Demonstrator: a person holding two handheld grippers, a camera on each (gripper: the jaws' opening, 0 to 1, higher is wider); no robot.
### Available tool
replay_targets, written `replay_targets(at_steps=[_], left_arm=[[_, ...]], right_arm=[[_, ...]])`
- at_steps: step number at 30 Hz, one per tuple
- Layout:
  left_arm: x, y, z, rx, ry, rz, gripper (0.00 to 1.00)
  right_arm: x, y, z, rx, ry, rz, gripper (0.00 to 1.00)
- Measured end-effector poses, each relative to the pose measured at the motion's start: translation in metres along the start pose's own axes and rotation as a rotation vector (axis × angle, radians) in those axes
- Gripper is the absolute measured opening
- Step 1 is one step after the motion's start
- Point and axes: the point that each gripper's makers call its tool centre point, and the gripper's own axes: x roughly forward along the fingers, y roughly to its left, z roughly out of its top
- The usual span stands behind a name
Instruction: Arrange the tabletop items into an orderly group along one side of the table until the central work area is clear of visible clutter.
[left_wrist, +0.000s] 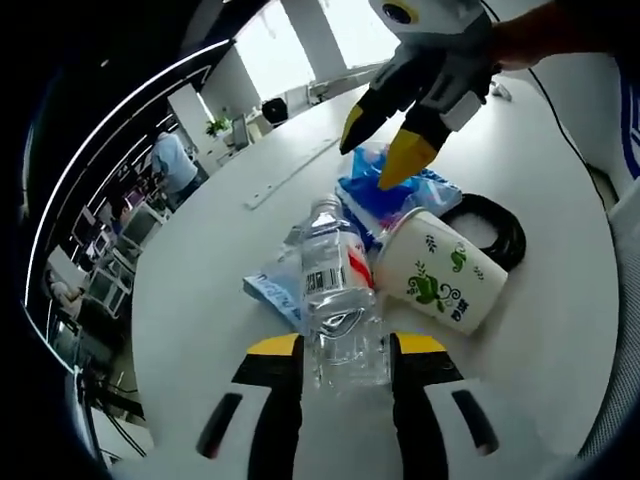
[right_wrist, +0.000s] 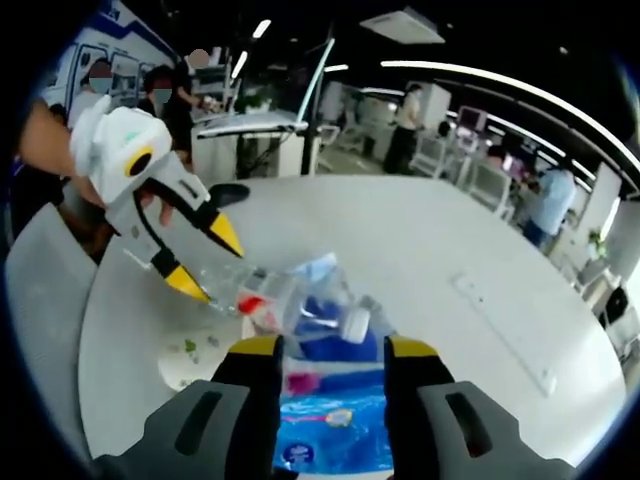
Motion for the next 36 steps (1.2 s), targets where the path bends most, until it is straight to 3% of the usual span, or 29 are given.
replay_targets(at_steps=[6,13,20,36], left_arm=[[0.003,0.002,-0.003,-0.023,0.001,-0.009,0.33],[0.007,0.005,-0.01,-0.153,0.027,-0.06,0.34],[0.008,0.006,-0.011,-0.15,0.032,-0.068,0.33],[0.008,0.008,-0.011,-0.137,0.039,-0.085,0.34]], right_arm=[[0.008,-0.001,-0.001,0.012,0.011,0.008,0.37],[0.02,-0.001,0.0,0.022,0.04,0.023,0.36],[0.03,-0.008,-0.006,0.113,0.066,0.006,0.31],[0.039,-0.01,-0.024,0.127,0.14,0.029,0.26]])
